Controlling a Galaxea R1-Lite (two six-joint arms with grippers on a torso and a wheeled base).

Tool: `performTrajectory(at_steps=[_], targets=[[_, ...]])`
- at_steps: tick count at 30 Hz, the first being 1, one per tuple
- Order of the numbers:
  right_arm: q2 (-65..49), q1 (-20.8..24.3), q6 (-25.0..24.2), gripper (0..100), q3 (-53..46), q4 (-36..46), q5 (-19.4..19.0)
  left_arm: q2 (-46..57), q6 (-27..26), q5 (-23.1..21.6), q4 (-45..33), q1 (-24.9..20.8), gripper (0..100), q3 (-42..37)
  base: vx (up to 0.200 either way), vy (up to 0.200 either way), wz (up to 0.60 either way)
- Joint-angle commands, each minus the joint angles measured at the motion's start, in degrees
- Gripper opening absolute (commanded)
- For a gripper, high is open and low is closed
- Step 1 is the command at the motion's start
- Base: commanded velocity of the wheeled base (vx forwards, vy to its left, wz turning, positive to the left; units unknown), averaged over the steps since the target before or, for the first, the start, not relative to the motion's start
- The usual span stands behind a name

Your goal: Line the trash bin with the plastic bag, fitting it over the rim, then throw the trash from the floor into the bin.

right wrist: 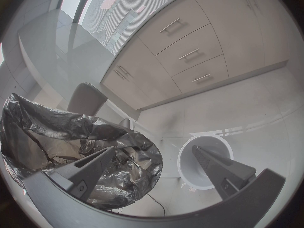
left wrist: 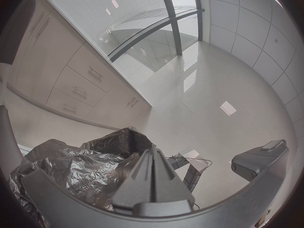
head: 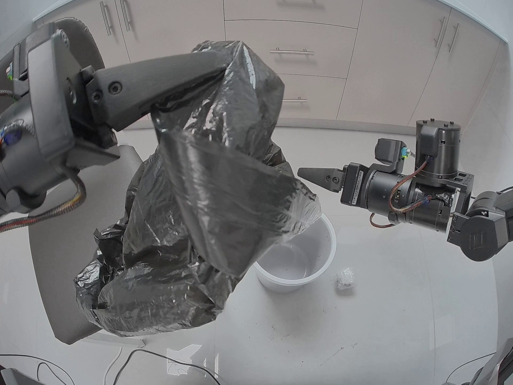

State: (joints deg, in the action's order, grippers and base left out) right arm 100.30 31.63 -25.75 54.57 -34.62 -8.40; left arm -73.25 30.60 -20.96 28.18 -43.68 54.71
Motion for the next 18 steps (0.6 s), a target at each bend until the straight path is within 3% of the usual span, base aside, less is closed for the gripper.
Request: performTrajectory(at_steps=[1, 9, 16, 18], targets=[[1.03, 0.62, -0.09, 100, -0.16, 0.08, -0.57, 0.13, -0.01, -0.05, 0.12, -0.09, 0, -0.39, 0.000, 0.000, 0.00], [5.78, 2.29, -0.09, 100, 0.98, 0.08, -1.27, 0.57, -0.01, -0.05, 0.20, -0.09, 0, -0.48, 0.000, 0.000, 0.00], [6.40, 3.79, -3.78, 100, 1.25, 0.08, -4.52, 0.83, -0.01, -0.05, 0.12, -0.09, 0, -0.57, 0.000, 0.000, 0.00], [5.96, 3.79, -5.89, 100, 1.25, 0.08, -6.98, 0.92, -0.01, -0.05, -0.06, -0.09, 0, -0.57, 0.000, 0.000, 0.00]])
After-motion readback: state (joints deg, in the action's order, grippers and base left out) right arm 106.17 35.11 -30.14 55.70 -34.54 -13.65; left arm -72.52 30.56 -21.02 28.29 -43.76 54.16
